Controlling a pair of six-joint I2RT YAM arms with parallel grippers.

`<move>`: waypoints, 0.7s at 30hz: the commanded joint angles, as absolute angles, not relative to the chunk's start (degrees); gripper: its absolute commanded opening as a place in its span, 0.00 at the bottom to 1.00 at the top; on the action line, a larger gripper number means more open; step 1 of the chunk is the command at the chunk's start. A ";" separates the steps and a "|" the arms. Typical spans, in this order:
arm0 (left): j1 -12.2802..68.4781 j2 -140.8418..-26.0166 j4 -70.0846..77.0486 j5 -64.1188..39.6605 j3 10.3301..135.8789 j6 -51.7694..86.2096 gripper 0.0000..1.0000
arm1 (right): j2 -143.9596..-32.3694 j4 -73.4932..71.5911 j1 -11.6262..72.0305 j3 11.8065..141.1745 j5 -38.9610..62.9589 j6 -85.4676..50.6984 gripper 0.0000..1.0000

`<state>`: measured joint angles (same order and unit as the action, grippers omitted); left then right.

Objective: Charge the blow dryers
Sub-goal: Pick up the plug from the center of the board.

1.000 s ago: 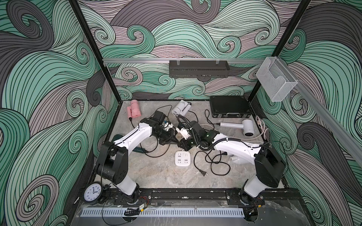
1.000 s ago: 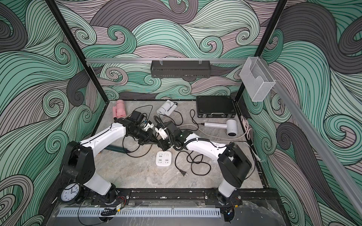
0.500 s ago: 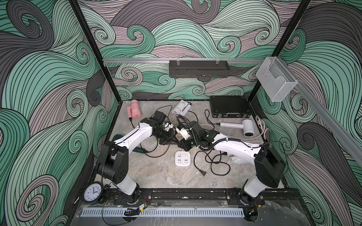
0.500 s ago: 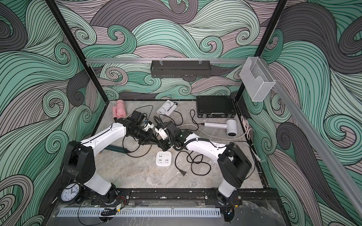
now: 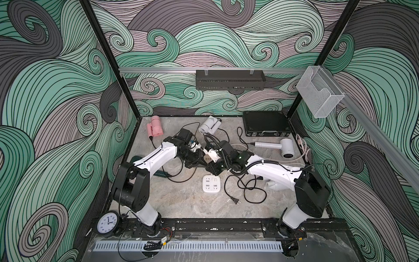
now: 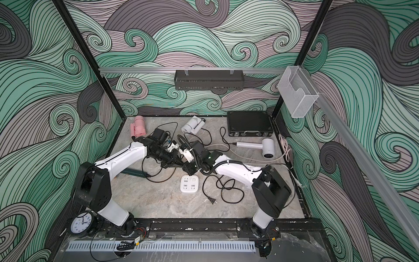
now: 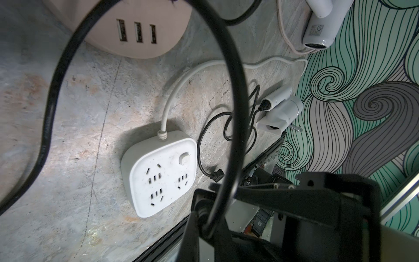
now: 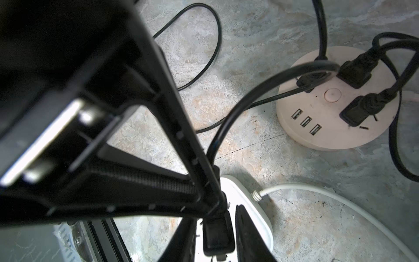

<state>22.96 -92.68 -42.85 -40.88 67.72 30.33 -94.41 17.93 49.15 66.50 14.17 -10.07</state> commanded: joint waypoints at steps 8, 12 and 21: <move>25.05 -90.20 -40.05 -21.15 65.62 32.20 0.00 | -82.21 21.65 43.36 64.35 11.53 -8.88 0.46; 29.25 -86.25 -38.64 -12.58 63.34 35.00 0.00 | -81.50 22.07 41.41 63.17 7.50 -9.81 0.47; 38.78 -80.22 -35.05 3.01 58.10 43.12 0.00 | -85.60 24.81 40.08 64.79 5.79 -10.73 0.45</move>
